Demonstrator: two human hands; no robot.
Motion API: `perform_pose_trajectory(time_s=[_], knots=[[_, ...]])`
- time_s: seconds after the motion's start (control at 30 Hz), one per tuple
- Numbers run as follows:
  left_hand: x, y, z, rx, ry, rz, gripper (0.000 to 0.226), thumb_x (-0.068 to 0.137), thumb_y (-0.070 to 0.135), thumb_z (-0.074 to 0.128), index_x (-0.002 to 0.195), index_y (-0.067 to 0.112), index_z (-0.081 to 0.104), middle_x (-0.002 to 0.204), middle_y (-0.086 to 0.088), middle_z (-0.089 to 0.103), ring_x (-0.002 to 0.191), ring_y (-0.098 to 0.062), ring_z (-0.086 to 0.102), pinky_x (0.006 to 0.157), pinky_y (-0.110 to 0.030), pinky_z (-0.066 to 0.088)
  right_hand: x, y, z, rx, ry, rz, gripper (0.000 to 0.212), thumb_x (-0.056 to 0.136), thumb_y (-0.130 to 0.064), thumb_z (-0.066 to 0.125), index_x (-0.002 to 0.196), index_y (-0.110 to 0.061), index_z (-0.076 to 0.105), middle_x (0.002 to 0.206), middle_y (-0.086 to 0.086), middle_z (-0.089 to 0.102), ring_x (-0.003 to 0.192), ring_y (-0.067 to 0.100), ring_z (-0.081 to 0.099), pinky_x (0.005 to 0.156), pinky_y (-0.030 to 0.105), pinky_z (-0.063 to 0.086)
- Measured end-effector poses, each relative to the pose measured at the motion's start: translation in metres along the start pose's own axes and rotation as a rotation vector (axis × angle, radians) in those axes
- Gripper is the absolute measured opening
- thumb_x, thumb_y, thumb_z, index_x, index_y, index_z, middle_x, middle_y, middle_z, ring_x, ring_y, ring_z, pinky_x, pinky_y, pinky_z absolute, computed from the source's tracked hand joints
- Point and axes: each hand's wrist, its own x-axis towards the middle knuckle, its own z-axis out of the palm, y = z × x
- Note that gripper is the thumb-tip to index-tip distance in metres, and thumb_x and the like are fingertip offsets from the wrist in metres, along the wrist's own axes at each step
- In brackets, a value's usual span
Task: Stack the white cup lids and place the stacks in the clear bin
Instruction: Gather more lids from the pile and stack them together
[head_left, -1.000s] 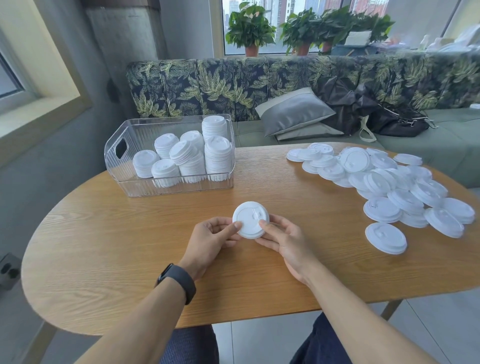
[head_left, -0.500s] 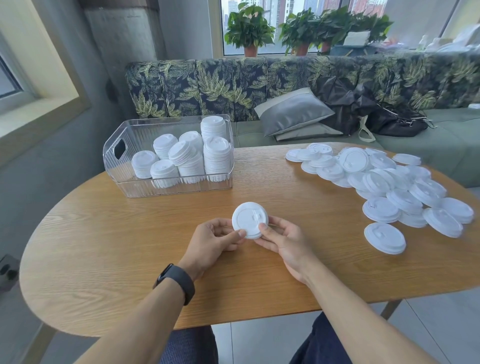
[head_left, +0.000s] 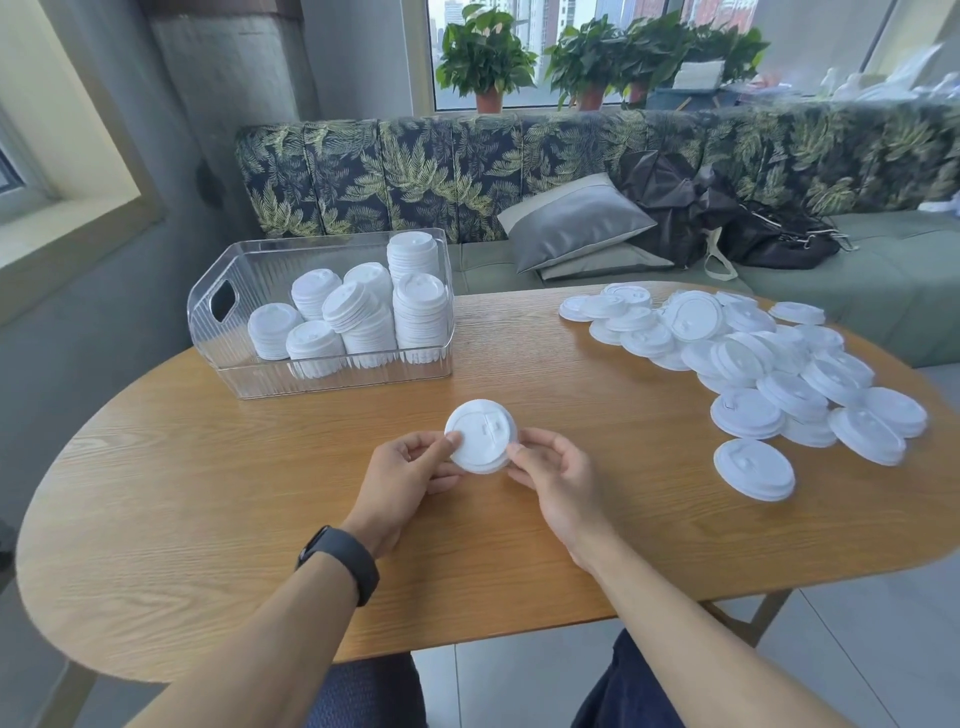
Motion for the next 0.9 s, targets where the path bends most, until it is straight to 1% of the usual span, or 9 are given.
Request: perform_pose_trajectory(time_s=[0.1,0.17,0.23,0.4,0.5,0.57,0.7,0.77,0.9], knots=[[0.004,0.001,0.008,0.009,0.017,-0.004,0.025,0.095,0.03,0.074,0.109,0.009,0.074,0.093,-0.007,0.08,0.084,-0.017,0.077,0.079,-0.028,0.063,-0.002,0.003,-0.012,-0.193,0.143,-0.103,0.018,0.094,-0.024,0.073,0.111,-0.025,0.069,0.103,-0.007,0.076,0.096,0.005,0.073,0.09,0.026,0.057],[0.007,0.001,0.017,0.014,0.013,-0.009,0.026,0.095,0.031,0.074,0.111,0.01,0.073,0.096,-0.006,0.08,0.085,-0.019,0.078,0.077,-0.028,0.063,-0.005,0.0,-0.026,-0.267,0.208,-0.155,0.015,0.095,-0.02,0.069,0.108,-0.028,0.068,0.101,-0.012,0.074,0.092,-0.004,0.068,0.082,0.013,0.052],[0.01,0.001,0.031,0.021,0.006,-0.012,0.027,0.095,0.031,0.074,0.112,0.01,0.073,0.101,-0.009,0.08,0.088,-0.022,0.079,0.077,-0.029,0.063,-0.007,-0.004,-0.044,-0.316,0.27,-0.188,0.017,0.096,-0.017,0.065,0.107,-0.029,0.068,0.101,-0.014,0.073,0.093,-0.007,0.065,0.079,0.01,0.049],[0.013,-0.002,0.079,0.016,-0.044,-0.024,0.028,0.096,0.031,0.073,0.112,0.009,0.074,0.104,-0.012,0.08,0.088,-0.022,0.079,0.081,-0.034,0.062,-0.007,-0.011,-0.098,-0.418,0.432,-0.21,0.021,0.095,-0.014,0.063,0.111,-0.027,0.069,0.106,-0.017,0.068,0.1,-0.002,0.062,0.088,0.019,0.052],[0.012,-0.004,0.11,0.013,-0.083,-0.027,0.028,0.096,0.031,0.072,0.113,0.01,0.073,0.103,-0.012,0.08,0.087,-0.021,0.079,0.078,-0.031,0.063,-0.009,-0.017,-0.133,-0.549,0.512,-0.235,0.021,0.095,-0.016,0.062,0.109,-0.033,0.066,0.111,-0.024,0.057,0.11,-0.003,0.052,0.09,0.016,0.041],[0.01,-0.004,0.13,0.007,-0.106,-0.028,0.026,0.096,0.031,0.072,0.112,0.01,0.073,0.101,-0.012,0.08,0.087,-0.022,0.079,0.077,-0.031,0.063,-0.008,-0.018,-0.154,-0.648,0.611,-0.252,0.024,0.092,-0.014,0.063,0.108,-0.032,0.067,0.112,-0.023,0.051,0.119,0.007,0.045,0.099,0.023,0.038],[0.008,-0.003,0.167,-0.008,-0.135,-0.049,0.025,0.097,0.028,0.072,0.11,0.007,0.072,0.091,-0.009,0.08,0.084,-0.024,0.079,0.077,-0.032,0.065,-0.008,-0.022,-0.182,-0.716,0.734,-0.222,0.025,0.086,-0.021,0.07,0.108,-0.034,0.066,0.125,-0.012,0.051,0.123,0.019,0.041,0.11,0.041,0.039],[0.009,-0.004,0.182,-0.002,-0.151,-0.054,0.028,0.096,0.029,0.073,0.11,0.005,0.072,0.094,-0.014,0.079,0.085,-0.026,0.079,0.078,-0.034,0.065,-0.008,-0.025,-0.192,-0.768,0.753,-0.166,0.037,0.085,-0.032,0.072,0.121,-0.028,0.065,0.135,-0.006,0.051,0.128,0.023,0.04,0.113,0.042,0.032],[0.008,-0.006,0.202,-0.005,-0.18,-0.059,0.028,0.096,0.029,0.073,0.109,0.004,0.072,0.086,-0.009,0.078,0.084,-0.026,0.079,0.076,-0.033,0.065,-0.004,-0.026,-0.202,-0.923,0.717,0.018,0.084,0.082,-0.059,0.072,0.149,-0.017,0.044,0.153,0.002,0.039,0.14,0.026,0.031,0.117,0.042,0.026]])
